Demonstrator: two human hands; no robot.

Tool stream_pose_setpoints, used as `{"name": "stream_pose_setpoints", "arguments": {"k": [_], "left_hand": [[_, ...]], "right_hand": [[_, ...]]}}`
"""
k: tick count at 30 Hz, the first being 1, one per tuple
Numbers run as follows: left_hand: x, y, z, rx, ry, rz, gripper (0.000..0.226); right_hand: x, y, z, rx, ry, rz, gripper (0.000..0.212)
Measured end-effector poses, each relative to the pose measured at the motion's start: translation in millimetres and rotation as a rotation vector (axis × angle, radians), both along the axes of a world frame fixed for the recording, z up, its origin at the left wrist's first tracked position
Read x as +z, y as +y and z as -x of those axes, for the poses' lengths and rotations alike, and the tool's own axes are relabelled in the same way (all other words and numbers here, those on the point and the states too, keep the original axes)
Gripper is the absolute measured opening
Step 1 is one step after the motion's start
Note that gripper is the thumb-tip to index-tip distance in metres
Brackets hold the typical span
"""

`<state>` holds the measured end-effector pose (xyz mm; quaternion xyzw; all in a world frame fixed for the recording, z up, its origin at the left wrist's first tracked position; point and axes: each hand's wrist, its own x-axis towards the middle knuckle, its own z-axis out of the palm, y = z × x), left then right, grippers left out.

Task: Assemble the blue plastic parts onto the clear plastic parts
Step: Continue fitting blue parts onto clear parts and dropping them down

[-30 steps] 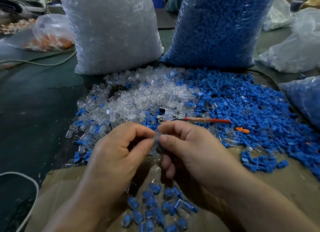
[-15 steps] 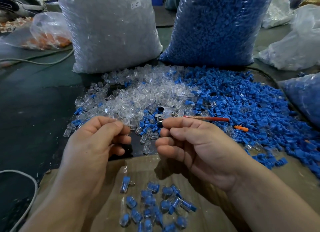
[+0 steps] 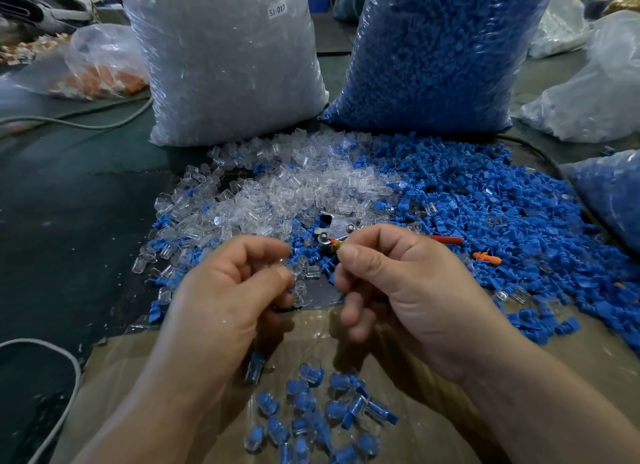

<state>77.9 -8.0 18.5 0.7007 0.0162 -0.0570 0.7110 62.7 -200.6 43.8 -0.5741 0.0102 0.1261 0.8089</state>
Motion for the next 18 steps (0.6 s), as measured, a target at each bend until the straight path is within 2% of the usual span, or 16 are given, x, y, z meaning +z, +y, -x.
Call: {"name": "stream_pose_setpoints", "arguments": {"k": [4, 6, 12, 14, 18], "left_hand": [[-3.1, -3.2, -1.6, -0.006, -0.088, -0.178, 0.023], [-2.7, -1.9, -1.6, -0.001, -0.089, -0.189, 0.023], [0.0, -2.7, 0.0, -0.010, -0.083, -0.247, 0.021], [2.3, -3.5, 1.6, -0.021, -0.083, -0.265, 0.020], [5.3, -5.4, 3.2, -0.016, -0.090, -0.290, 0.025]], "right_hand": [[-2.4, 0.3, -0.1, 0.052, 0.037, -0.036, 0.028], [0.1, 0.7, 1.0, 0.076, 0.037, 0.007, 0.022], [7.1, 4.8, 6.1, 0.049, -0.087, 0.326, 0.014], [4.8, 5.5, 6.1, 0.041, -0.128, 0.376, 0.005], [-3.0, 7.6, 7.3, 0.026, -0.251, 0.582, 0.022]]}}
